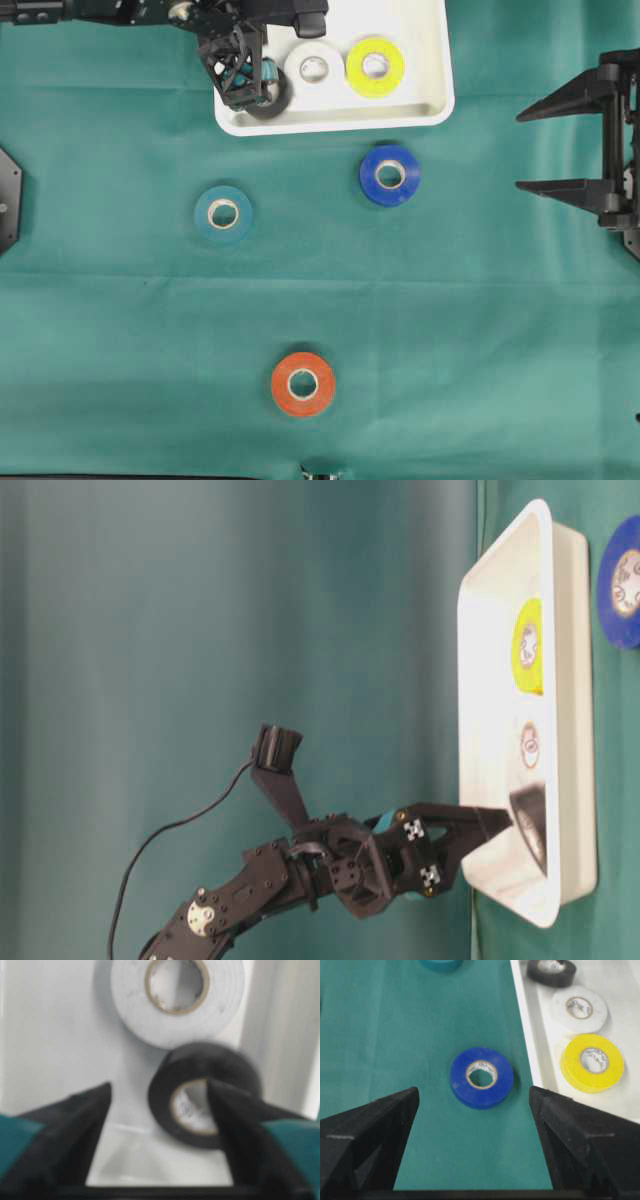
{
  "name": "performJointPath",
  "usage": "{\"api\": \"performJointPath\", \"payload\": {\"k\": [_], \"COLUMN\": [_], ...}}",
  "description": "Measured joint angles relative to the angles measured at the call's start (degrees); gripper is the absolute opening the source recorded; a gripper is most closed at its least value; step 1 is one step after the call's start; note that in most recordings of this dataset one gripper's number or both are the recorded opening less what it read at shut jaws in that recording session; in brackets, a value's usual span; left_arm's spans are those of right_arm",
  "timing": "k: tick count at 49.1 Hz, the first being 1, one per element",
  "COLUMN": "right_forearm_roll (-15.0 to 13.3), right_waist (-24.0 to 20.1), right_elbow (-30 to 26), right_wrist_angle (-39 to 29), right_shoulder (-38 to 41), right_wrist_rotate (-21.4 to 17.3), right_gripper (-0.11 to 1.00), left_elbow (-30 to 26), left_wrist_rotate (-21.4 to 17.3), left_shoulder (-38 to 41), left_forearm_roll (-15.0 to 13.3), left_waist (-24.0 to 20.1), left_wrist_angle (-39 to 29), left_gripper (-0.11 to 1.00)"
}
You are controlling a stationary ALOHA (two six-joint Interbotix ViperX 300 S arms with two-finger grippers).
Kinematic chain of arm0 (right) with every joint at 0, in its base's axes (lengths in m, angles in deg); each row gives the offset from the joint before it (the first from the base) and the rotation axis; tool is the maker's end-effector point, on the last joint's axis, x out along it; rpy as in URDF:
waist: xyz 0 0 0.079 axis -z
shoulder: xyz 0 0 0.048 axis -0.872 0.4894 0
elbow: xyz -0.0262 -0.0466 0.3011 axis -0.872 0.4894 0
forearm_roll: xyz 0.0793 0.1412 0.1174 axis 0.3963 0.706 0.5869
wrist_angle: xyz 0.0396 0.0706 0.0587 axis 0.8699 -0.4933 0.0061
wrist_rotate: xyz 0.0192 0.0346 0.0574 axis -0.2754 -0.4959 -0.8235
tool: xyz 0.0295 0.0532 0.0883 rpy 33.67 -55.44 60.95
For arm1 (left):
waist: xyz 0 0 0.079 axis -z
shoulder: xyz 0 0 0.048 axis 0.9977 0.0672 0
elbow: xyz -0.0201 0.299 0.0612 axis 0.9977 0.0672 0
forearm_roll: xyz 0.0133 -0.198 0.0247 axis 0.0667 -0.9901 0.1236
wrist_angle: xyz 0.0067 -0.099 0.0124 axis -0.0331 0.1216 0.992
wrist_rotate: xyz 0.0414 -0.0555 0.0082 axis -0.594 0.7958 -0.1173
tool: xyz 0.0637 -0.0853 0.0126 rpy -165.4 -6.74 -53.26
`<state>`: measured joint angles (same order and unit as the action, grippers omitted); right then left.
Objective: Pick up the tape from a random location and place it into the white case.
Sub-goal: 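Lower the black roll into the tray left of the white roll, open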
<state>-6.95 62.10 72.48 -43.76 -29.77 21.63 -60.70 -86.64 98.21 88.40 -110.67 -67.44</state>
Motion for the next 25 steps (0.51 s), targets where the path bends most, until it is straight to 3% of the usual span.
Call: {"api": "performJointPath", "payload": {"k": [5, 25], "right_forearm_roll": [-0.1, 0.0], "right_waist": [-0.1, 0.0], "right_elbow": [0.0, 0.0], "right_wrist_angle": [0.0, 0.0], "right_shoulder": [0.1, 0.1], "right_wrist_rotate": [-0.1, -0.1], "right_gripper": [0.86, 0.86], "left_elbow": [0.0, 0.0], "left_wrist_rotate": [-0.1, 0.0], "left_shoulder": [0.0, -0.1], "left_forearm_roll": [0.0, 0.0], "left_waist": [0.0, 0.0], "left_wrist_angle": [0.0, 0.0], "left_gripper": [1.00, 1.00]}}
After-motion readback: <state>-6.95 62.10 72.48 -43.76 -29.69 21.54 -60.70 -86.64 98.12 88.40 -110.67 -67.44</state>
